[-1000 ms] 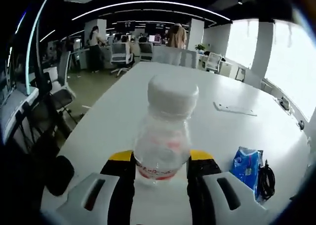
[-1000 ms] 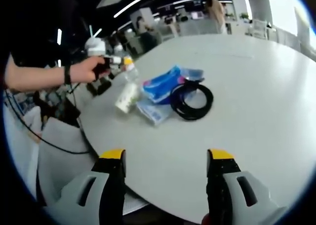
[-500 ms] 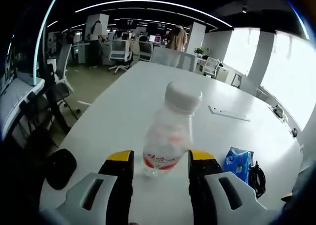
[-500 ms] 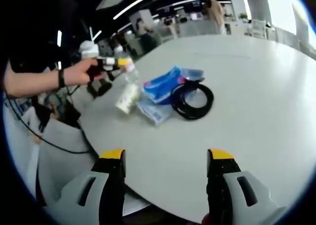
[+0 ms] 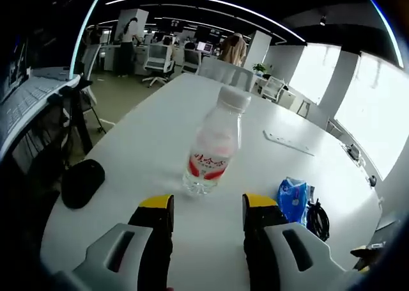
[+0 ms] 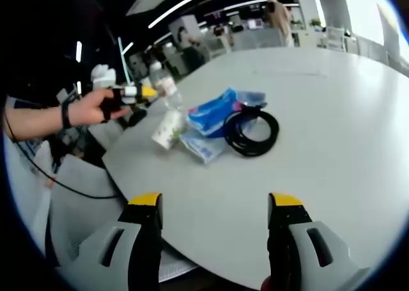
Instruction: Arrange the tabletop items into an orderly group along one side of the table until the central work area is clear of visible clutter.
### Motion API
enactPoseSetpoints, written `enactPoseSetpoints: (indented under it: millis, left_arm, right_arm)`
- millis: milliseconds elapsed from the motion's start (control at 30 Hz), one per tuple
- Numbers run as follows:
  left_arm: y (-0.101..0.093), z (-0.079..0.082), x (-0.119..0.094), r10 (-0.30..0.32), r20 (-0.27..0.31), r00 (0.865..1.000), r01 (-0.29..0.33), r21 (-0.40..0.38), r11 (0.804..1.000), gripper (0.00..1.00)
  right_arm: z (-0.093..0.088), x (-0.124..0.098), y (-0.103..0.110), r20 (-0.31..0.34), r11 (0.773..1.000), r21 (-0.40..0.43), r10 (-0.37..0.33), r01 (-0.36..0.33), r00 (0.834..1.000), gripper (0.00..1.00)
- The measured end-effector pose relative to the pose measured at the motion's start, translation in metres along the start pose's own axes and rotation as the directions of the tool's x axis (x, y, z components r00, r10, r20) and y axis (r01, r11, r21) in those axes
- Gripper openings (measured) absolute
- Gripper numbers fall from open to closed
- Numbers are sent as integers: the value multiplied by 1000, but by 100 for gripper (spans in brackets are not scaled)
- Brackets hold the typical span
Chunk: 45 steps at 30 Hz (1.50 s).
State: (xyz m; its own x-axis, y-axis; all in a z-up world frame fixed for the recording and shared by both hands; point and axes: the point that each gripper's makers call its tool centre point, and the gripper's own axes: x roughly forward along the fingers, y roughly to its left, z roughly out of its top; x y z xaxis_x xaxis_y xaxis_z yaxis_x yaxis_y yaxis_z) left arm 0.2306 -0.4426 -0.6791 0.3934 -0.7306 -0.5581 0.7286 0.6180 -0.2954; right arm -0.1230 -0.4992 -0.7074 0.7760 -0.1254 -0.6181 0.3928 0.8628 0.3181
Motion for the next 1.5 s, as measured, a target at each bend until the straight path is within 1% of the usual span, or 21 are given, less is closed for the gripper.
enactPoseSetpoints:
  millis: [167, 367, 667, 833, 967, 1067, 1167, 1400, 1500]
  left_arm:
    - [-2, -19, -11, -13, -23, 1000, 13, -21, 1000, 41]
    - [-3, -34, -26, -41, -33, 999, 40, -31, 999, 41]
    - [-1, -59, -50, -73, -65, 995, 71, -31, 997, 41]
    - [-1, -71, -63, -61, -79, 995, 59, -22, 998, 40]
    - [-15, -81, -68, -90, -95, 991, 88, -25, 996, 41]
    - [-23, -83, -67, -108, -98, 989, 106, -33, 994, 41]
    - [-37, -87, -68, -134, -102, 986, 131, -34, 991, 42]
    - [-56, -87, -61, -177, -111, 978, 173, -39, 984, 44]
    - [-65, -86, -58, -194, -117, 974, 192, -28, 981, 45]
  right_arm:
    - [-3, -2, 0, 3, 1000, 0, 0, 0, 1000, 65]
    - [-5, -6, 1, 10, 1000, 5, -2, 2, 1000, 65]
    - [-10, -11, 5, 21, 1000, 12, -3, 2, 1000, 65]
    - [-11, -15, 5, 28, 1000, 16, -4, 3, 1000, 65]
    - [-12, -20, 2, 32, 1000, 24, -12, 11, 999, 65]
    - [-13, -22, 1, 31, 1000, 21, -16, 15, 999, 65]
    - [-14, -26, -1, 38, 999, 28, -24, 23, 999, 64]
    - [-19, -32, -2, 44, 999, 41, -35, 33, 998, 64]
    - [-22, -34, -3, 49, 998, 49, -40, 37, 998, 64]
